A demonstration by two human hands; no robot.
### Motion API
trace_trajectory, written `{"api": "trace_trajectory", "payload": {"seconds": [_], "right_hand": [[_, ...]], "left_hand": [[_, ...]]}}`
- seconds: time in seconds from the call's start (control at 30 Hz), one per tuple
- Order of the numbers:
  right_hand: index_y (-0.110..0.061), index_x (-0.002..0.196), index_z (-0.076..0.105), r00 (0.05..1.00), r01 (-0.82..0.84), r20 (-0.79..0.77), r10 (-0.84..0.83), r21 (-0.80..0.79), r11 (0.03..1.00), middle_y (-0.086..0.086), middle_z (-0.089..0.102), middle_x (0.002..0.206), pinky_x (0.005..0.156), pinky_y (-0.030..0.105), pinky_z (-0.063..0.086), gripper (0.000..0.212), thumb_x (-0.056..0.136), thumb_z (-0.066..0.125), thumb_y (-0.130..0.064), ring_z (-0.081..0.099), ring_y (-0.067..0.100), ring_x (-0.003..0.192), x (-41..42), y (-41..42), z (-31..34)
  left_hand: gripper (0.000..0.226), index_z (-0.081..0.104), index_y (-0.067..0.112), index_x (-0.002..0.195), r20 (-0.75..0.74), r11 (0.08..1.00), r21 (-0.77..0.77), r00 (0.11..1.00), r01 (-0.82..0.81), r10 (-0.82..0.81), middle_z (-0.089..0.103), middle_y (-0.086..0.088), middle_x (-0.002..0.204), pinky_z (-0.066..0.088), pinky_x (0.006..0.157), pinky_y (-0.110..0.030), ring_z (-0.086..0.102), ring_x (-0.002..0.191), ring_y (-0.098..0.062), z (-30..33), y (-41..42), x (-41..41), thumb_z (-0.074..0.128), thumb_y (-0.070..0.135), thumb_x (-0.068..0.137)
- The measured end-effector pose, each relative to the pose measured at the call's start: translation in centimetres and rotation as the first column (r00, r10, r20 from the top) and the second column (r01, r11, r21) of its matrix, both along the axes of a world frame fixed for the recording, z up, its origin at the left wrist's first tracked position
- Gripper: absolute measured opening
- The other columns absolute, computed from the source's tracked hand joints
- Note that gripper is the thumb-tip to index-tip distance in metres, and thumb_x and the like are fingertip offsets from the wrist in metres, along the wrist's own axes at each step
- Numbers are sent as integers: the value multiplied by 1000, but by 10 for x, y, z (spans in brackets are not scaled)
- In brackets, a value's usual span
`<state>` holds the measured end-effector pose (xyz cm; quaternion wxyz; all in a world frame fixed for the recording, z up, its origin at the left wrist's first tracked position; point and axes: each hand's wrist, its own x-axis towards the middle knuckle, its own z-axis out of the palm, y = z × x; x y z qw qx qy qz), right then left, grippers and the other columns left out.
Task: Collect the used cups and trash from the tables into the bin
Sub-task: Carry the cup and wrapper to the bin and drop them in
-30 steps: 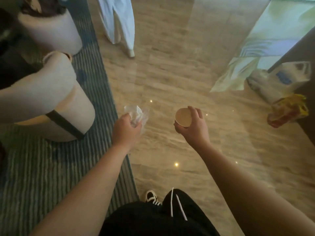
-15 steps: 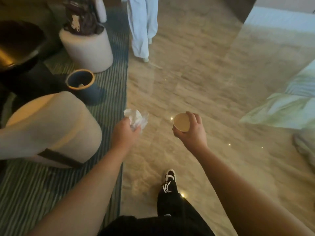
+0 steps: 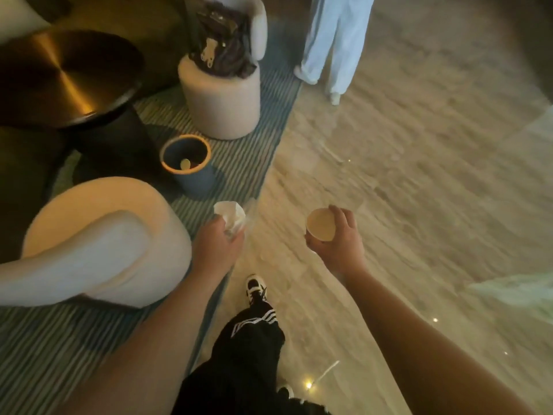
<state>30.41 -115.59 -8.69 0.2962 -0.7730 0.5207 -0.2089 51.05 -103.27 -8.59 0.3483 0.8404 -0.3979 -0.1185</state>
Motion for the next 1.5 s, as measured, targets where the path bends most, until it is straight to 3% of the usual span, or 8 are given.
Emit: {"api": "trace_trajectory", "payload": {"seconds": [0.13,0.3,0.63,0.83,0.97,1.13,1.37,1.5], "right_hand": [[-23,141,36,989,-144,13,144,0,990,-5,37,139,86,28,37,82,73,76,-42,47,20,115,82,-82,-19],[-26,137,40,947,-319,-41,318,-10,948,-6,42,135,84,24,33,78,71,76,-45,46,16,115,204,-193,-31],[-19,137,40,831,-552,-46,554,48,832,-1,42,136,91,29,40,80,70,77,-42,46,18,120,420,-370,-24],[-18,132,43,657,-749,0,754,116,653,0,44,128,89,26,38,72,72,78,-34,45,15,114,542,-441,-42],[-20,124,47,457,-878,-2,889,162,451,-2,47,121,81,25,41,63,72,77,-39,47,11,106,626,-492,-57],[-19,128,47,280,-948,-14,960,157,279,-3,48,123,84,23,45,70,69,81,-37,50,10,108,710,-530,-75],[-19,128,46,279,-929,-50,959,238,283,-1,49,125,84,22,43,71,70,81,-38,50,15,112,774,-541,-145],[-20,133,42,338,-893,-71,938,290,344,-1,46,130,87,24,43,77,69,82,-38,48,15,115,795,-532,-219]], "left_hand": [[35,39,17,66,-25,990,-3,990,-139,139,39,5,59,25,49,-27,45,58,-21,-23,-62,64,70,23,80],[43,33,26,63,-66,960,10,958,-280,280,34,12,59,21,46,-22,40,57,-15,-44,-155,158,72,24,79],[23,52,14,78,-93,789,206,791,-579,604,50,0,70,39,60,-29,55,68,-24,-43,-286,325,65,32,83],[29,47,17,78,-84,615,246,615,-749,784,42,9,62,34,56,-31,43,59,-15,-63,-332,394,61,41,83],[30,47,19,76,-43,412,323,421,-852,906,42,13,61,28,49,-16,41,53,0,-81,-375,435,59,45,86],[35,38,27,63,-74,276,298,266,-914,961,40,18,56,23,46,-12,40,49,1,-95,-418,460,62,44,83],[26,48,19,78,-168,227,442,169,-868,971,50,7,66,38,59,-27,52,64,-17,-167,-443,503,62,39,85],[25,52,21,95,-242,269,438,176,-858,954,54,10,77,39,60,-17,54,71,-7,-254,-447,529,64,39,84]]}}
